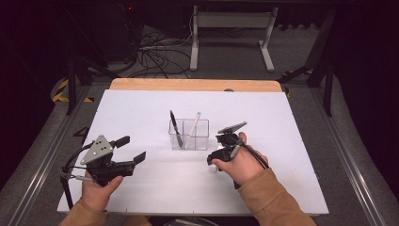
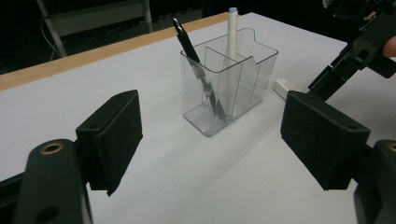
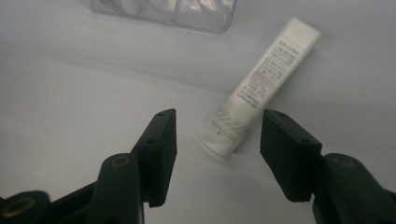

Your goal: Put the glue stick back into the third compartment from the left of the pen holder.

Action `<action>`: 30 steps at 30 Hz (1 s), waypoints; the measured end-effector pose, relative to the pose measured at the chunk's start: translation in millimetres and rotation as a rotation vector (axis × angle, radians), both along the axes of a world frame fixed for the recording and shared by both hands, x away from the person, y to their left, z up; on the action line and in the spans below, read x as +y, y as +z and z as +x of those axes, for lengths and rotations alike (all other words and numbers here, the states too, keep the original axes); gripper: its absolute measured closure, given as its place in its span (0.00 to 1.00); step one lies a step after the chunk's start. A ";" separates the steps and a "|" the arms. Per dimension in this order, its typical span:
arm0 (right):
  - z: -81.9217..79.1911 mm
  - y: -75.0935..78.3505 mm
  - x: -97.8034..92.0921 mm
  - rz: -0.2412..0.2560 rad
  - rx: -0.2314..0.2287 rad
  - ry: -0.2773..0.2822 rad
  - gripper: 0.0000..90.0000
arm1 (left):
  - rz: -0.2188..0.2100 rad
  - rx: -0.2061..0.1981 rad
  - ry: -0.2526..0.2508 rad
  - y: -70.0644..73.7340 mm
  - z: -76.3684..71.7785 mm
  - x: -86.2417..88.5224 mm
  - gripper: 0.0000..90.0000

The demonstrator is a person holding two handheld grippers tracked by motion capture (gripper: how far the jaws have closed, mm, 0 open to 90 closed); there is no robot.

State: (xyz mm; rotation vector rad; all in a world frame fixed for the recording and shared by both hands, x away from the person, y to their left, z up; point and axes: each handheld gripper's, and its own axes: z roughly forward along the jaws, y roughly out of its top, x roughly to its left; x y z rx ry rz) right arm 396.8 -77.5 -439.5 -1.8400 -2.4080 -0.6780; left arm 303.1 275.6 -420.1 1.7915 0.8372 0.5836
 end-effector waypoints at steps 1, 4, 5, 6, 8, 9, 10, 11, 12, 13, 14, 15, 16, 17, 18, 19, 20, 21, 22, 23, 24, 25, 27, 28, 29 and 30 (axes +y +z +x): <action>-0.3 -1.3 0.6 -0.003 0.003 -0.002 0.52 | 0.002 -0.003 0.000 0.1 0.2 0.2 0.24; -2.1 -5.6 3.3 -0.007 0.007 -0.008 0.53 | 0.008 -0.001 -0.002 -0.1 0.5 0.4 0.24; -2.5 -6.9 4.2 -0.005 0.018 -0.009 0.53 | 0.010 -0.001 -0.002 -0.3 0.6 0.2 0.24; -2.7 -8.5 5.0 -0.008 0.022 -0.018 0.53 | 0.007 0.004 -0.003 -0.6 0.4 -0.3 0.24; -2.5 -10.6 5.9 -0.018 0.028 -0.028 0.53 | 0.004 0.006 -0.001 -1.2 0.2 -0.8 0.24; -2.4 -11.4 6.2 -0.019 0.031 -0.036 0.53 | 0.010 0.001 -0.001 -1.2 0.7 -0.6 0.24; -2.1 -12.5 6.6 -0.018 0.032 -0.048 0.53 | 0.017 -0.003 -0.001 -1.4 1.2 -0.6 0.24; -1.7 -13.5 6.8 -0.023 0.036 -0.053 0.53 | 0.013 0.003 -0.002 -1.8 0.9 -1.2 0.24; -1.5 -14.7 7.7 -0.031 0.037 -0.062 0.53 | 0.022 0.000 -0.004 -1.8 1.1 -1.0 0.24; -1.3 -16.2 8.5 -0.034 0.036 -0.071 0.53 | 0.019 0.005 -0.005 -2.2 1.0 -1.7 0.24; -1.0 -17.6 9.6 -0.039 0.039 -0.079 0.53 | 0.021 0.001 -0.004 -2.4 1.2 -1.8 0.24; -0.9 -18.4 10.3 -0.042 0.038 -0.085 0.53 | 0.021 0.001 -0.004 -2.6 1.3 -1.9 0.24; -0.7 -19.0 11.3 -0.049 0.038 -0.090 0.53 | 0.021 0.001 -0.004 -2.7 1.4 -2.0 0.24; -0.7 -19.8 12.6 -0.055 0.036 -0.098 0.53 | 0.021 0.001 -0.004 -2.9 1.5 -2.0 0.24; -0.7 -20.1 13.5 -0.060 0.038 -0.095 0.53 | 0.025 0.002 -0.004 -2.9 1.5 -1.9 0.24; -1.0 -21.2 14.3 -0.065 0.035 -0.097 0.53 | 0.022 0.006 -0.005 -3.2 1.4 -2.0 0.24; -1.0 -22.1 16.0 -0.072 0.038 -0.109 0.54 | 0.026 0.003 -0.004 -3.5 1.7 -2.0 0.24; -1.0 -22.7 17.8 -0.075 0.047 -0.121 0.54 | 0.022 0.004 -0.004 -4.0 1.9 -2.5 0.24; -1.1 -23.4 18.6 -0.083 0.043 -0.125 0.55 | 0.021 0.008 -0.005 -4.5 1.7 -2.9 0.24; -1.1 -23.2 18.8 -0.088 0.041 -0.122 0.56 | 0.028 0.006 -0.005 -4.6 2.1 -2.9 0.24; -1.1 -23.3 19.5 -0.095 0.041 -0.131 0.57 | 0.028 0.007 -0.007 -5.0 2.1 -3.3 0.24; -1.2 -23.0 20.1 -0.101 0.046 -0.141 0.59 | 0.026 0.012 -0.009 -5.3 1.8 -4.0 0.24; -1.1 -23.0 21.6 -0.112 0.047 -0.161 0.60 | 0.035 0.005 -0.009 -5.8 2.0 -4.5 0.24; -0.4 -22.9 22.1 -0.112 0.054 -0.174 0.60 | 0.035 0.008 -0.010 -6.0 2.0 -4.7 0.24; 0.6 -22.7 22.0 -0.110 0.061 -0.180 0.60 | 0.037 0.010 -0.012 -6.2 2.0 -4.9 0.24; 1.5 -22.9 22.0 -0.112 0.065 -0.190 0.60 | 0.038 0.011 -0.013 -6.4 2.0 -5.1 0.24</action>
